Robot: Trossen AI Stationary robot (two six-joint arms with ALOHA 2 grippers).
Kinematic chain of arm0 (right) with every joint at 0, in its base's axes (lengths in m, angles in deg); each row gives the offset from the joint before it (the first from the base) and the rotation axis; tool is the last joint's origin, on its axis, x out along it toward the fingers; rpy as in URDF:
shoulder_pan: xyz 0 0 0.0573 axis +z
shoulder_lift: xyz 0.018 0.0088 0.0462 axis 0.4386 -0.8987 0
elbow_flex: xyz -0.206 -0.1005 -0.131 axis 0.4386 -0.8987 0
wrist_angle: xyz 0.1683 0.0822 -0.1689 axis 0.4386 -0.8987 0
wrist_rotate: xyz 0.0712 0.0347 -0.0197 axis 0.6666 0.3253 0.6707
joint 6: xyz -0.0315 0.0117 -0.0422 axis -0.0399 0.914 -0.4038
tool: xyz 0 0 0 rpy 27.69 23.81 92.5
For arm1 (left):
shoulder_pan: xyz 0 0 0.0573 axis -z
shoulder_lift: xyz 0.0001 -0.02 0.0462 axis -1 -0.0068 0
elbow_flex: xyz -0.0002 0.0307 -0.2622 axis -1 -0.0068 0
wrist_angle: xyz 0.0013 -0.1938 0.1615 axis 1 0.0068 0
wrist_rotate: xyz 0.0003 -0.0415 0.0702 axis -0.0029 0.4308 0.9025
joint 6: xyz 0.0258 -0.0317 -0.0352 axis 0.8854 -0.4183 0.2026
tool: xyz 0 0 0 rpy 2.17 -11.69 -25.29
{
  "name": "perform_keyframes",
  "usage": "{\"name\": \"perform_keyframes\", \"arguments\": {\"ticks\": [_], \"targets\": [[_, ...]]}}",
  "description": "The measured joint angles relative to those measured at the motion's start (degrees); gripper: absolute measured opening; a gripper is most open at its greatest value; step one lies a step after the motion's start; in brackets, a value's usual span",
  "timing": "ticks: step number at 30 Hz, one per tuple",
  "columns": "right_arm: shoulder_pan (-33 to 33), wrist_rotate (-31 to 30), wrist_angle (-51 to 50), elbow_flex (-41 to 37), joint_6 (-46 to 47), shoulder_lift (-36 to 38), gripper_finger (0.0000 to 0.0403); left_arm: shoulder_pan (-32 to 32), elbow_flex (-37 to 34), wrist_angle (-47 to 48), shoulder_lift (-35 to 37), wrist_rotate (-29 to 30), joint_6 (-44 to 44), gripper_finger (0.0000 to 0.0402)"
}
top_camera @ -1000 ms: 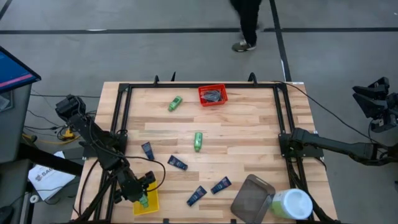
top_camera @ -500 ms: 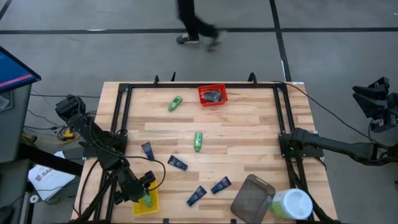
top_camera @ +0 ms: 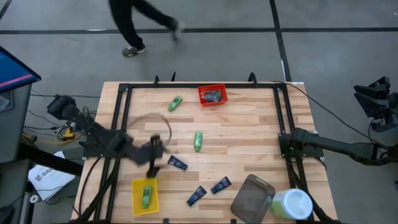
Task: Pick & Place Travel size toiletries
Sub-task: Put the green shampoo into the yellow bin
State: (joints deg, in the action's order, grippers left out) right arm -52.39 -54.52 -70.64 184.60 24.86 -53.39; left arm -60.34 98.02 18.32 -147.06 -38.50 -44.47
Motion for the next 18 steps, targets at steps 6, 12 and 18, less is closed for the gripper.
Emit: {"name": "perform_keyframes", "arguments": {"ticks": [6, 12, 18], "targets": [[0.0, 0.0, 0.0, 0.0, 0.0, 0.0, 0.0127, -22.5, 0.0, 0.2, 1.8, 1.6, 2.8, 0.0278], [0.0, 0.0, 0.0, 0.0, 0.0, 0.0, 0.0127, -42.5, 0.0, -0.1, -3.6, 1.0, 3.0, 0.0278], [0.0, 0.0, 0.0, 0.0, -0.2, 0.0, 0.0127, -53.4, 0.0, -7.7, -12.1, -3.5, 2.7, 0.0278]]}}
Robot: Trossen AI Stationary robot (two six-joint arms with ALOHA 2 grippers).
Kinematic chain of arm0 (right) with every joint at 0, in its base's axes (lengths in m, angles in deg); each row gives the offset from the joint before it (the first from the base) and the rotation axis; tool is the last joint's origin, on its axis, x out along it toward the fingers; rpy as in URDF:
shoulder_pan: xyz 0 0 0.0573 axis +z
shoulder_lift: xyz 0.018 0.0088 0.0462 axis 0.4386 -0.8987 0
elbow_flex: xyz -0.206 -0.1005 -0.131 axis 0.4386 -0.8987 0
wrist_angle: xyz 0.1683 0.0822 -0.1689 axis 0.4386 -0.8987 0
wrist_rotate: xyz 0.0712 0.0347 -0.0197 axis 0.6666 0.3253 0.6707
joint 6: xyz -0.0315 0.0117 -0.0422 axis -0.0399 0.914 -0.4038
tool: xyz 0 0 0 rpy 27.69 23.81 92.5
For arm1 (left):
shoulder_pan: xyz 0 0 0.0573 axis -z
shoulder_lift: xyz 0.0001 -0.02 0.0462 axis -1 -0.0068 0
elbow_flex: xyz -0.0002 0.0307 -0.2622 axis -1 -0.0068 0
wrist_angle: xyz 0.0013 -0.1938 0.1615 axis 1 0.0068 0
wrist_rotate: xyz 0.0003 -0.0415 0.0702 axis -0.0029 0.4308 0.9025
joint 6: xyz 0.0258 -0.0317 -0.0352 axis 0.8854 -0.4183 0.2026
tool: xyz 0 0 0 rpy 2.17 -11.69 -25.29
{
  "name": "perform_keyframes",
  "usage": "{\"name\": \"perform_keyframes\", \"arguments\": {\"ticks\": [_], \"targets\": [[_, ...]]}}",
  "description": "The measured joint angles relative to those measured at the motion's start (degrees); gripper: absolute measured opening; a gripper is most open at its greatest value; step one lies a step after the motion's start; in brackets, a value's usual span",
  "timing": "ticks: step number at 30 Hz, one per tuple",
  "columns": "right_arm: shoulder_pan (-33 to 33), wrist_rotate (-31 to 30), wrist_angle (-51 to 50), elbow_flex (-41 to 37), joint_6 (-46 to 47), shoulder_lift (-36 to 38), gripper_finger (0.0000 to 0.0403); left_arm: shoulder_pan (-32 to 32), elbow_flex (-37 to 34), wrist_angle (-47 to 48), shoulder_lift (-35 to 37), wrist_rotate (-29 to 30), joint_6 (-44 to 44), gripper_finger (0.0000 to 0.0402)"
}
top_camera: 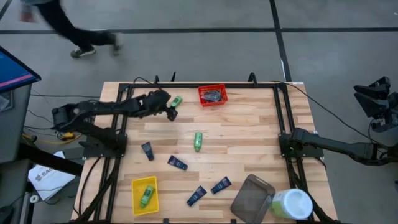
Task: Pick & Place Travel size toiletries
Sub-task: Put the green shampoo into the yellow bin
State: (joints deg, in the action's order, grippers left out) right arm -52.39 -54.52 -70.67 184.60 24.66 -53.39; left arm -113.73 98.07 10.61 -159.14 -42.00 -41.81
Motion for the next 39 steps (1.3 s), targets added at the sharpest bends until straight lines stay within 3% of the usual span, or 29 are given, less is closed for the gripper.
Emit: {"name": "perform_keyframes", "arguments": {"ticks": [16, 22, 28, 39], "targets": [[0.0, 0.0, 0.0, 0.0, 0.6, 0.0, 0.0127, -3.5, 6.1, -2.2, -17.1, -0.4, 4.3, 0.0278], [0.0, 0.0, 0.0, 0.0, 0.6, 0.0, 0.0127, -6.0, 6.1, -2.5, -18.9, -0.6, 2.6, 0.0278], [0.0, 0.0, 0.0, 0.0, 0.7, 0.0, 0.0127, -8.5, 6.1, -3.3, -18.9, -5.9, 2.4, 0.0278], [0.0, 0.0, 2.5, 0.0, 0.7, 0.0, 0.0127, -8.1, 6.1, -4.0, -23.8, -8.1, 2.6, 0.0278]]}}
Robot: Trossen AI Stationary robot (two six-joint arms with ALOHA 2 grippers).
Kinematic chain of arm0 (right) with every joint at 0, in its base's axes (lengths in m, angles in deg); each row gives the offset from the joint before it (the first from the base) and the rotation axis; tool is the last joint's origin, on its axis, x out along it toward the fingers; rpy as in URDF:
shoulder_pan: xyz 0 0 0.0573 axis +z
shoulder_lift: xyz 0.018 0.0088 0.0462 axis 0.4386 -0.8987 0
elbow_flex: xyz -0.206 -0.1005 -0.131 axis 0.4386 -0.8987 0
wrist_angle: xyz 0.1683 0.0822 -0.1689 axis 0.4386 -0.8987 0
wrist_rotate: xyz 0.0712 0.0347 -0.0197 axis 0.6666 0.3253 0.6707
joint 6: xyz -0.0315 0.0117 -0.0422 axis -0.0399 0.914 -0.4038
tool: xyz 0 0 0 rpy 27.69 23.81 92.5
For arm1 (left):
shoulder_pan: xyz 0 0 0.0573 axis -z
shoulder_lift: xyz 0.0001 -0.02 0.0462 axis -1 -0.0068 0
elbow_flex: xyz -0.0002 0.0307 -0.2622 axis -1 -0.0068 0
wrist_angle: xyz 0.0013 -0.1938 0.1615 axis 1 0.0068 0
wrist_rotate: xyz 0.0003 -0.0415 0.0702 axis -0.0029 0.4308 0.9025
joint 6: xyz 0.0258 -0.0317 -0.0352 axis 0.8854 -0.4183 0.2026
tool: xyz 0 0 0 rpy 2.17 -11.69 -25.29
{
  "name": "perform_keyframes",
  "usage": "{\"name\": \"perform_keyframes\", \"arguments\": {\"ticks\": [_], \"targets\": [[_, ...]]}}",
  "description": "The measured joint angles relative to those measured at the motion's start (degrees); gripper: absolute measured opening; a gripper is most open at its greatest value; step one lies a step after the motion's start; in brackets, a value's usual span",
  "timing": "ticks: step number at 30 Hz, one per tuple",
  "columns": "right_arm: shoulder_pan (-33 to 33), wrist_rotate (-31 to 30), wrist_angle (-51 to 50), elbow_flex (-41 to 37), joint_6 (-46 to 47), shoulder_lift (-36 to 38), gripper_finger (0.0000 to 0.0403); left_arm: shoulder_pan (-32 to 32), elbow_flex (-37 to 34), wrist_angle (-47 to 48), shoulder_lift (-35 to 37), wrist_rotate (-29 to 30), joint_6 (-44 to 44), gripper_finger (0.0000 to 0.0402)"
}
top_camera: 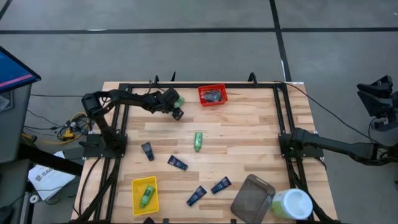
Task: Pick & Place Travel size toiletries
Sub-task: Put the green shampoo into the yellow bin
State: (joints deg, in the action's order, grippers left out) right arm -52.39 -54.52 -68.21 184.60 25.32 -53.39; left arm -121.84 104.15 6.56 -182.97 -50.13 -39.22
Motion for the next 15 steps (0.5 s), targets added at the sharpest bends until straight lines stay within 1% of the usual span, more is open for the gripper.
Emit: {"name": "perform_keyframes", "arguments": {"ticks": [4, 7, 10, 15], "targets": [[0.0, 0.0, 1.0, 0.0, 0.0, 0.0, 0.0127, 0.0, 0.0, -0.1, -0.1, 0.0, 0.1, 0.0278], [0.0, 0.0, 0.9, 0.0, 0.0, 0.0, 0.0127, 0.0, 0.0, -0.2, 0.0, 0.0, -0.1, 0.0271], [0.0, 0.0, 0.9, 0.0, 0.0, 0.0, 0.0127, 0.0, 0.0, -0.2, 0.0, 0.0, -1.1, 0.0250], [0.0, 0.0, 0.9, 0.0, 0.0, 0.0, 0.0127, 0.0, 0.0, -0.2, 0.0, 0.0, -1.1, 0.0200]]}}
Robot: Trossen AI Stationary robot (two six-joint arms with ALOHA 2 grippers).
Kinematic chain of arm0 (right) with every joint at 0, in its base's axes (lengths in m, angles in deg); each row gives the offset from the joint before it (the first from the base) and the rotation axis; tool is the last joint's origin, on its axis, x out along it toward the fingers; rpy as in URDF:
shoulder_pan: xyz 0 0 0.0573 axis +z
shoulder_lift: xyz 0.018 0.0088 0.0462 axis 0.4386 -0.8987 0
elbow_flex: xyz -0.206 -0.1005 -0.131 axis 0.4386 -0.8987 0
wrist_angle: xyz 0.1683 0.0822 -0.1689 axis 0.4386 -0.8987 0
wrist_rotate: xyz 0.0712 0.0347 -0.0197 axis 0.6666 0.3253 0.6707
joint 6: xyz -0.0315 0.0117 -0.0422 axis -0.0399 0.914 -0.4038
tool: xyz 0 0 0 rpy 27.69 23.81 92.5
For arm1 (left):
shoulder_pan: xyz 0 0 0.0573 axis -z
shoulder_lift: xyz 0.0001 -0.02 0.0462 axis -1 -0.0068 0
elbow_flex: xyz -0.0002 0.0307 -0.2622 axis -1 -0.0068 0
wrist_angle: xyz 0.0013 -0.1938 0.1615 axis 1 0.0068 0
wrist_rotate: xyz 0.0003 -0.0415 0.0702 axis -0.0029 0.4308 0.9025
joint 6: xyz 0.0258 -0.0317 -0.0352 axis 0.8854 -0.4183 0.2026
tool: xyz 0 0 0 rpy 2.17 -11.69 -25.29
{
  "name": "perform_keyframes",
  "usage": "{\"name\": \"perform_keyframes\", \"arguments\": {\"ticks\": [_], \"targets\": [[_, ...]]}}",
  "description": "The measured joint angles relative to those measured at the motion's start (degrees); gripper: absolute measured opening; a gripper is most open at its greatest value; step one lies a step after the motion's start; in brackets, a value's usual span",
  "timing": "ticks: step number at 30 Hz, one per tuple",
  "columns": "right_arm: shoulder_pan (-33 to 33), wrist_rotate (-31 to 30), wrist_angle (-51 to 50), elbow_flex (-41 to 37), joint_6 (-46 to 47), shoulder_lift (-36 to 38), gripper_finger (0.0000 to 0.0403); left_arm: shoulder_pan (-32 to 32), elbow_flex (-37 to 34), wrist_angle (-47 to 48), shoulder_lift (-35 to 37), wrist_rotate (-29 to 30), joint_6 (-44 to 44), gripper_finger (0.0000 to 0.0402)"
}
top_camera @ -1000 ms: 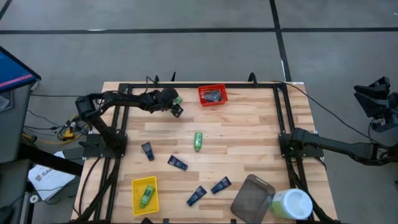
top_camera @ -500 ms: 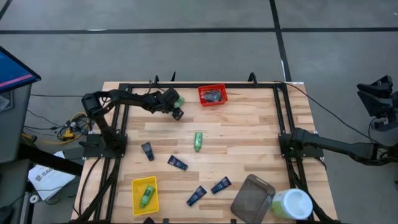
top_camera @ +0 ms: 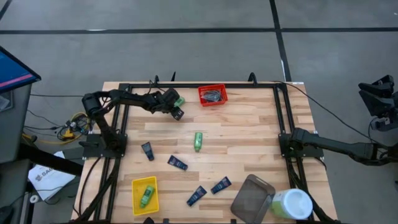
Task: Pick & Place Travel size toiletries
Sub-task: Put the green shampoo into the yellow bin
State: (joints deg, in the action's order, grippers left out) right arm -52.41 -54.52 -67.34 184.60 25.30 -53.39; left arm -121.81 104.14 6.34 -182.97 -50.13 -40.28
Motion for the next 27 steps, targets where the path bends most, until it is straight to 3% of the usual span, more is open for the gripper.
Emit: {"name": "perform_keyframes", "arguments": {"ticks": [5, 13, 17, 21, 27], "targets": [[0.0, 0.0, -0.1, 0.0, 0.0, 0.0, 0.0127, 0.0, 0.0, 0.0, 0.0, 0.0, 0.0, 0.0164], [0.0, 0.0, -0.1, 0.0, 0.0, 0.0, 0.0127, 0.3, 0.0, 0.0, 0.1, -2.4, -0.2, 0.0185], [0.0, 0.0, -0.1, 0.0, 0.0, 0.0, 0.0127, 0.9, -0.1, 1.7, 2.2, -4.7, -0.2, 0.0171], [0.0, 0.0, -0.1, 0.0, 0.0, 0.0, 0.0127, 2.2, -0.1, 2.8, 7.9, -4.9, -0.2, 0.0157], [0.0, 0.0, -0.1, 0.0, 0.0, 0.0, 0.0127, 6.7, -0.1, 8.0, 20.9, -8.0, -0.1, 0.0183]]}}
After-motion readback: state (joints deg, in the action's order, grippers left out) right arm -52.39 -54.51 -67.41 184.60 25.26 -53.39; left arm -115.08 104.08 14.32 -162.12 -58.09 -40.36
